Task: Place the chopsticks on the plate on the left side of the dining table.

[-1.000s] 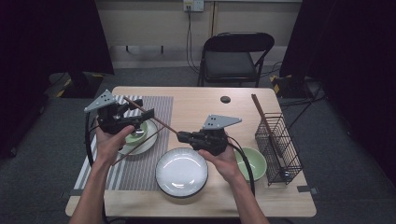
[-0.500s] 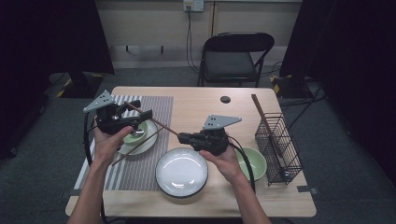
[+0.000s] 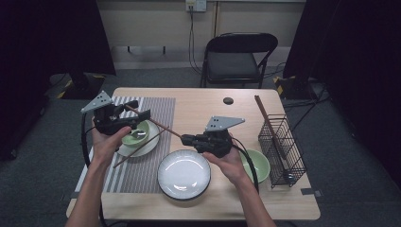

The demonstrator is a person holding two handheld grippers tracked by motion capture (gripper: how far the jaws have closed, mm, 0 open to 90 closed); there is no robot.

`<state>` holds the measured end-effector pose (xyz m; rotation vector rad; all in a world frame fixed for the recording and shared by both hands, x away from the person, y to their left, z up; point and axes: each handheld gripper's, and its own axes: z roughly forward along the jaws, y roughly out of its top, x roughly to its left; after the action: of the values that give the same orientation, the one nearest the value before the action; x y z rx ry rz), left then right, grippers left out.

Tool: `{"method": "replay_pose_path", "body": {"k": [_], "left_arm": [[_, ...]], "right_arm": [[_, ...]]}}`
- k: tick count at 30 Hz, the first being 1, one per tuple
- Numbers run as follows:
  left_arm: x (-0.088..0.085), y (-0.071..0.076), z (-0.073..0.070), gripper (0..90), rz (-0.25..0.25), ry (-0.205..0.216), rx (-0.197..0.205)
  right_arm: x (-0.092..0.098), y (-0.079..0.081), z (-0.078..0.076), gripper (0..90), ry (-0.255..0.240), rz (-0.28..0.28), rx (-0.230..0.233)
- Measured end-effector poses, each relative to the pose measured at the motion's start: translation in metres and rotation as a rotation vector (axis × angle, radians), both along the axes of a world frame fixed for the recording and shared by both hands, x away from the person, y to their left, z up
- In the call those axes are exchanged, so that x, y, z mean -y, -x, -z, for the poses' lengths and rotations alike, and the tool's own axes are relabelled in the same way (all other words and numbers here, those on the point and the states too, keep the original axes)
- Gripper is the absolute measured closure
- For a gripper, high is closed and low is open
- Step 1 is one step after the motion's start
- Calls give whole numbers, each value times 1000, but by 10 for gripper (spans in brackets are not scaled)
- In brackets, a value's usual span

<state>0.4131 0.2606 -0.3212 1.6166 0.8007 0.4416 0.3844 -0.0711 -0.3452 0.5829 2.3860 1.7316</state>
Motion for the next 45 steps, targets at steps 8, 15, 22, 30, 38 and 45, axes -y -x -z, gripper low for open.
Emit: {"method": "replay_pose_path", "body": {"k": [8, 15, 22, 30, 38, 45], "left_arm": [[2, -3, 9, 278, 11, -7, -15], [3, -4, 12, 278, 10, -14, -25], [0, -5, 20, 290, 12, 34, -36], [4, -1, 15, 297, 8, 8, -4], [26, 8, 17, 278, 127, -60, 38], [42, 6, 28, 222, 128, -127, 42]], "right_arm": [[3, 0, -3, 856, 23, 8, -26], [7, 1, -7, 856, 14, 16, -29], [11, 0, -11, 860, -6, 12, -29], [12, -2, -9, 860, 20, 31, -38], [13, -8, -6, 860, 37, 57, -47], [15, -7, -8, 859, 37, 64, -45]]}}
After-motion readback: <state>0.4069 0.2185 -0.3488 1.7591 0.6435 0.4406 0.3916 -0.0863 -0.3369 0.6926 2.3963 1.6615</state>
